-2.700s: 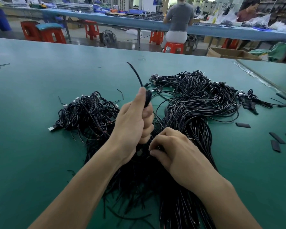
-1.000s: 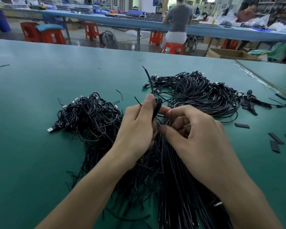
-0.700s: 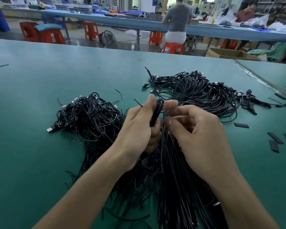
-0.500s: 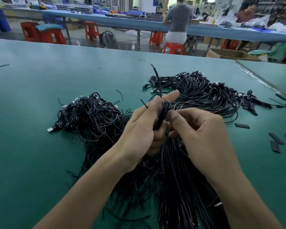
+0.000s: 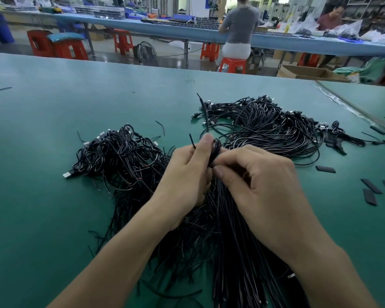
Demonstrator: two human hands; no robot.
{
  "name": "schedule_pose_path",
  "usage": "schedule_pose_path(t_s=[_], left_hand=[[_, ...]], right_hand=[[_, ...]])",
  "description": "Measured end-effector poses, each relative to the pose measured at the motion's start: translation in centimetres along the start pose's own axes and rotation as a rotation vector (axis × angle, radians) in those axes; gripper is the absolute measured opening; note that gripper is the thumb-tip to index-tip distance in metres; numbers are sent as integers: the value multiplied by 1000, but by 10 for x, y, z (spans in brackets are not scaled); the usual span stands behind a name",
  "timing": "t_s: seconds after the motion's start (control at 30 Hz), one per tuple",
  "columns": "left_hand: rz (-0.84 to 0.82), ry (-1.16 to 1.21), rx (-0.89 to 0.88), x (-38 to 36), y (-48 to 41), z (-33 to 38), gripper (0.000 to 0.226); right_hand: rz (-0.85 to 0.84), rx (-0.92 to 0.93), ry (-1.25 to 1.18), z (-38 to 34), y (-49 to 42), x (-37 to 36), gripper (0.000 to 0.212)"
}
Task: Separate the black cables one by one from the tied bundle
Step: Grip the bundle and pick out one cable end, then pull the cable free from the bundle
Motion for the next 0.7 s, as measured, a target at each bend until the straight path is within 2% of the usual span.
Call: schedule_pose_path(t_s=[0.1, 0.2, 0.3, 0.4, 0.47, 0.5, 0.57, 0.6, 0.7], left_hand=[[6, -191, 38, 5, -2, -4, 59], [-86, -235, 187, 5, 0, -7, 63], [-187, -103, 368, 3, 4, -6, 64], [-408, 29, 443, 7, 7, -2, 73], [-519, 92, 507, 9, 10, 4, 71], [-554, 81, 518, 10, 11, 6, 65], [-618, -62, 458, 12, 12, 5, 33], [-649, -133, 422, 11, 13, 6, 28], [-620, -287, 382, 10, 13, 2, 43]], right_hand=[[-75, 66, 156, 1, 0, 2, 12], [-15, 160, 248, 1, 0, 6, 16], [12, 200, 233, 2, -2, 9, 13], [-29, 176, 99, 6, -4, 12, 6], [-62, 156, 27, 8, -4, 15, 6], [-89, 139, -13, 9, -3, 16, 6], [-147, 102, -78, 10, -3, 18, 6], [-161, 99, -70, 11, -2, 18, 5], [-162, 105, 9, 13, -1, 17, 10]])
Point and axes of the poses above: each hand's wrist, its own y-axis away from the middle knuckle, its own x-axis out of the back of the hand, z = x × y, the point moved 1 cm from there along -y, towards the middle knuckle, and after that the axes turned 11 degrees about y, right-handed, at the moved point
